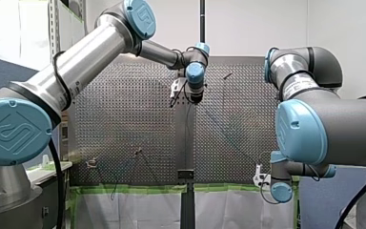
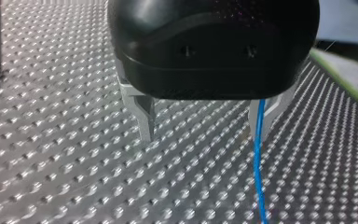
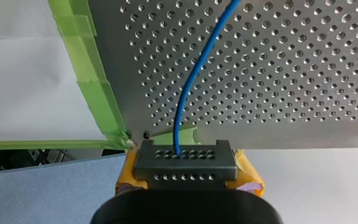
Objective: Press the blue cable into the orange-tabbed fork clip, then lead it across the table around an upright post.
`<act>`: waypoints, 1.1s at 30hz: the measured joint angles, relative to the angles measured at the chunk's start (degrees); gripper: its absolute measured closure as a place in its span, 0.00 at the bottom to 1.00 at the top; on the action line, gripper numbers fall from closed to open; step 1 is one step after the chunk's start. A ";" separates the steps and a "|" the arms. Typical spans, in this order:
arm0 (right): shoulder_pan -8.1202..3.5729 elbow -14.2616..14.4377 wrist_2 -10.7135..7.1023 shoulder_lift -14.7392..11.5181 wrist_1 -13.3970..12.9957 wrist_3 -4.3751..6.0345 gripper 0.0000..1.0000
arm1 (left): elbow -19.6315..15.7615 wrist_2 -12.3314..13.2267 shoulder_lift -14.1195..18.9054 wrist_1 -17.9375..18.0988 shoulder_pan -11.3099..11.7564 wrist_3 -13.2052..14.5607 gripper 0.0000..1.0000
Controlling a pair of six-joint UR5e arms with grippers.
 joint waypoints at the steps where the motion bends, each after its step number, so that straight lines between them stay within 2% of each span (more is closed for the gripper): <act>1: 0.00 -0.07 -0.01 0.00 0.16 -0.01 1.00 | 0.00 0.44 0.11 -0.22 -0.08 -0.02 0.00; 14: 0.14 -0.21 -0.10 -0.01 0.90 -0.04 1.00 | 0.53 6.71 4.99 2.68 -0.74 0.63 0.00; 20: 0.24 -0.23 -0.24 0.00 1.08 -0.04 1.00 | 1.00 7.18 5.33 2.34 -0.78 0.87 0.00; 33: 0.34 -0.25 -0.52 0.00 1.15 -0.04 1.00 | 5.37 7.53 5.43 2.06 -0.92 -0.41 0.00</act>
